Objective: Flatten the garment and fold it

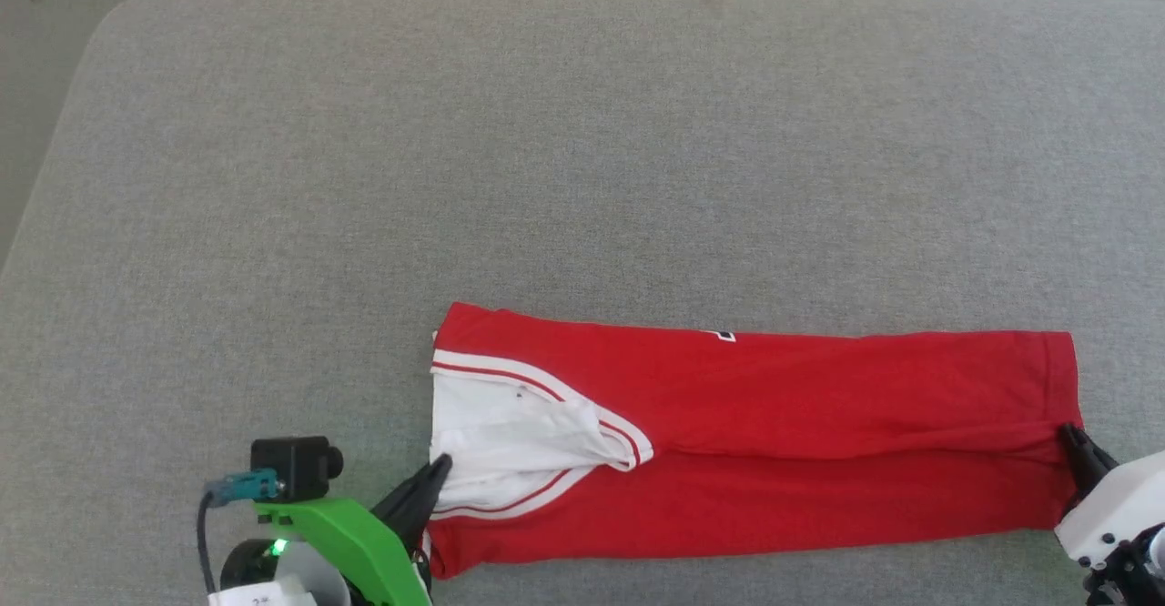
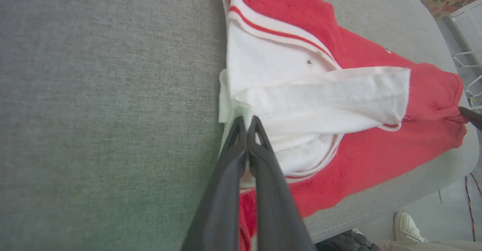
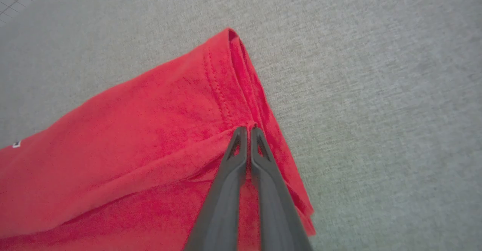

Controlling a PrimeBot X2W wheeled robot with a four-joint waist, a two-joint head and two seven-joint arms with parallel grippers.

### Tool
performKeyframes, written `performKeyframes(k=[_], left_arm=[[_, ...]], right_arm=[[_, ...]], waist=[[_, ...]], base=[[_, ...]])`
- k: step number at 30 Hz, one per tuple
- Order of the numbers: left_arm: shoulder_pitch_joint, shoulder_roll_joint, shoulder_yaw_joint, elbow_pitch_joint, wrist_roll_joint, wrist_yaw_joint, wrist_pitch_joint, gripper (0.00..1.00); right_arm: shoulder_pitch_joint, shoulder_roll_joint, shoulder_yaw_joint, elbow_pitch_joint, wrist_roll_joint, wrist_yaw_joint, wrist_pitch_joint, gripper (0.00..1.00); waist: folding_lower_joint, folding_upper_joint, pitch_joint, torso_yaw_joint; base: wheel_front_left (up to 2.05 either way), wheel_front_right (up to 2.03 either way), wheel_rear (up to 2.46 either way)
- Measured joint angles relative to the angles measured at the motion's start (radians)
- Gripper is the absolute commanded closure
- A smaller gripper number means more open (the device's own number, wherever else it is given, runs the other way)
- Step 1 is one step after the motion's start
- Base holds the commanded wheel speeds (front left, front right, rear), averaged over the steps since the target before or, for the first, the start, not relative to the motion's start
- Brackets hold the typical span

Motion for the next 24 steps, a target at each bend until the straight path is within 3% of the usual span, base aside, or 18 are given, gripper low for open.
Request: performKeyframes(k=[1,2,3,5,7,8,14,16,19,24], left_arm=[[-0.004,-0.007,0.0,0.012,0.0,0.0,-0.004,1.0],[-0.013,-0.017,0.001,0.029,0.0,0.003,-0.009,0.89],[-0.023,-0.025,0.0,0.042,0.0,0.004,-0.009,0.82],[-0.041,-0.034,-0.002,0.065,0.0,0.004,-0.011,0.57],[-0.057,-0.04,-0.004,0.082,0.0,0.004,-0.016,0.09],[-0.062,-0.043,-0.004,0.086,0.0,0.004,-0.02,0.0],[-0.076,-0.055,0.011,0.08,0.001,0.008,-0.055,0.0],[-0.071,-0.055,0.031,0.051,0.006,0.031,-0.085,0.0],[-0.051,-0.05,0.068,-0.003,0.043,0.082,-0.161,0.0],[-0.013,-0.047,0.162,-0.095,0.185,0.203,-0.382,0.0]], right_arm=[[-0.002,0.001,0.001,0.008,-0.001,0.0,-0.004,0.63],[-0.008,0.001,0.002,0.019,-0.004,0.0,-0.006,0.27],[-0.014,0.001,0.005,0.028,-0.008,0.0,-0.009,0.02],[-0.027,0.002,0.007,0.049,-0.01,0.0,-0.012,0.0],[-0.041,0.001,0.011,0.067,-0.015,0.0,-0.021,0.0],[-0.047,0.001,0.012,0.072,-0.016,0.0,-0.022,0.0],[-0.06,-0.008,0.013,0.055,-0.002,0.0,-0.023,0.0],[-0.056,-0.018,0.012,0.012,0.009,0.0,-0.013,0.0],[-0.036,-0.02,-0.003,-0.059,0.03,0.0,-0.005,0.0],[0.011,-0.021,-0.022,-0.144,0.027,0.0,-0.002,0.0]], waist=[[0.0,0.0,0.001,0.0],[0.0,0.0,0.002,0.0],[0.0,0.0,0.004,0.0],[0.0,0.0,0.008,-0.001],[0.0,0.0,0.012,-0.002],[0.0,0.0,0.014,-0.003],[0.0,0.0,0.012,0.001],[0.0,0.0,0.006,0.002],[0.0,0.0,-0.007,0.005],[0.0,0.0,-0.026,0.007]], base=[[0.0,0.0,0.0],[0.0,0.0,0.0],[0.0,0.0,0.0],[0.0,0.0,0.0],[0.0,0.0,0.0],[0.0,0.0,0.0],[0.0,0.0,0.0],[0.0,0.0,0.0],[0.0,0.0,0.0],[0.0,0.0,0.0]])
